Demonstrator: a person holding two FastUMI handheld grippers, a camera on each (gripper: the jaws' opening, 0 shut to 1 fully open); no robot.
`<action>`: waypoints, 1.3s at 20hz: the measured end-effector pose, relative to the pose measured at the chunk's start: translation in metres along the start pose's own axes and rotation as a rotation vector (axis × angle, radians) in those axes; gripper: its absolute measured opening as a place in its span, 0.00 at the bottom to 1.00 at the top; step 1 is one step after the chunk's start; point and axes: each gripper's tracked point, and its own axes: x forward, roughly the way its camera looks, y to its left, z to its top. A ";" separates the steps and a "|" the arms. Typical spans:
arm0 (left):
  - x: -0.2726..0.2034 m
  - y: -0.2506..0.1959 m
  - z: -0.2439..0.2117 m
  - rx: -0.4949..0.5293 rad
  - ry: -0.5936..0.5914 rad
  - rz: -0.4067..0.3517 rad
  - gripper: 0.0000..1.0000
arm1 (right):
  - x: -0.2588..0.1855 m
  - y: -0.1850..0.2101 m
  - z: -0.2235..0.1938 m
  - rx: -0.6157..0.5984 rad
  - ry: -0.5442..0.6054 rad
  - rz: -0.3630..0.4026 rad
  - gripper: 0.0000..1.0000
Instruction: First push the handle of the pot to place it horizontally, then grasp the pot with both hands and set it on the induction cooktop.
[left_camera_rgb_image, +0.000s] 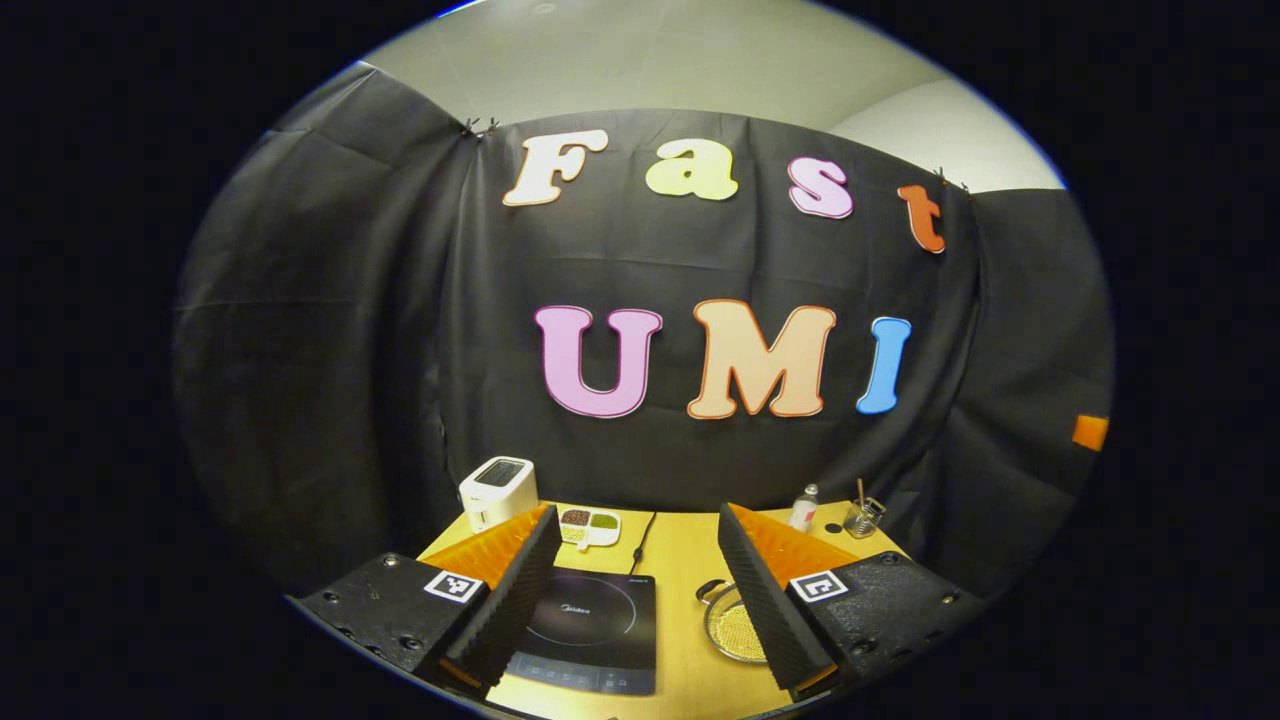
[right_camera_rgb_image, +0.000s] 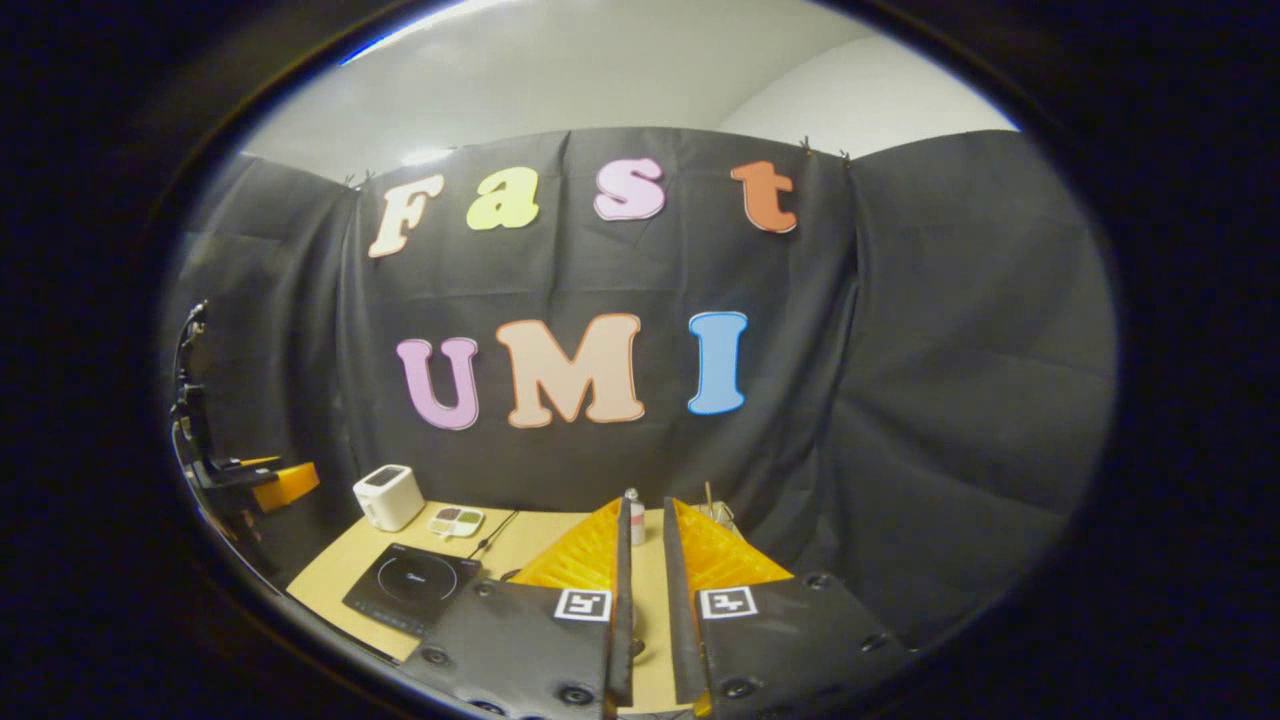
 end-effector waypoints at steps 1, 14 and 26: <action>0.001 0.006 -0.001 0.008 0.002 0.006 0.93 | 0.003 0.007 -0.005 0.007 0.013 0.007 0.07; 0.000 0.017 -0.009 0.073 0.007 0.003 0.93 | 0.038 0.037 -0.135 0.130 0.328 0.053 0.18; 0.019 -0.018 -0.020 0.085 0.042 0.058 0.93 | 0.058 0.031 -0.297 0.370 0.813 0.107 0.18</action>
